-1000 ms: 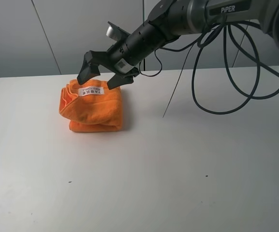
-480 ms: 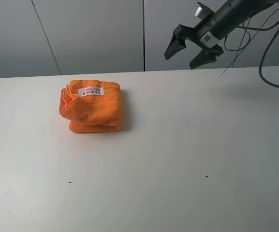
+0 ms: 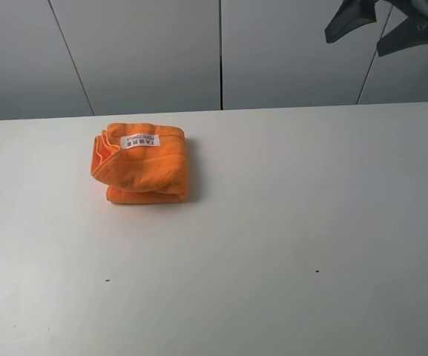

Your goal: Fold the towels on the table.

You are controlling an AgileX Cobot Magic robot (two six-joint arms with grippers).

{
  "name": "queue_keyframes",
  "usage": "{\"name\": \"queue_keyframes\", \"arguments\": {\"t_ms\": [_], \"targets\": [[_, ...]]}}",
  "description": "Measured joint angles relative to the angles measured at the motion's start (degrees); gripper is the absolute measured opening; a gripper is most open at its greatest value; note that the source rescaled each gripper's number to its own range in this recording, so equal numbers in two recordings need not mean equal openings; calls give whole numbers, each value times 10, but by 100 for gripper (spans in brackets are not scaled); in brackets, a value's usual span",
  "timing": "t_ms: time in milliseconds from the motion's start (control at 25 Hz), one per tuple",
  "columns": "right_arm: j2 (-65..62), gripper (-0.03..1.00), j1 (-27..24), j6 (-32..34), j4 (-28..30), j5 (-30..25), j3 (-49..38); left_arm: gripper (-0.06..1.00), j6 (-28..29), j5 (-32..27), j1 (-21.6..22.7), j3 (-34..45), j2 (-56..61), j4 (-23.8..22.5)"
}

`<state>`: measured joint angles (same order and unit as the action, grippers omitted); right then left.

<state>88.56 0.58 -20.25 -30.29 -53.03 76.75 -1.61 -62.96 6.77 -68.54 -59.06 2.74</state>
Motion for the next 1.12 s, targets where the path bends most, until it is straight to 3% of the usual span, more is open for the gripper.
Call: {"name": "queue_keyframes", "arguments": {"t_ms": [560, 800, 1120], "targets": [[-431, 100, 0, -14, 39, 3, -260, 100, -2, -6, 0, 160, 264, 62], [-621, 100, 0, -2, 116, -28, -331, 100, -3, -28, 0, 219, 385, 65], [-827, 100, 0, 82, 203, -78, -407, 100, -41, -25, 0, 318, 551, 66]]}}
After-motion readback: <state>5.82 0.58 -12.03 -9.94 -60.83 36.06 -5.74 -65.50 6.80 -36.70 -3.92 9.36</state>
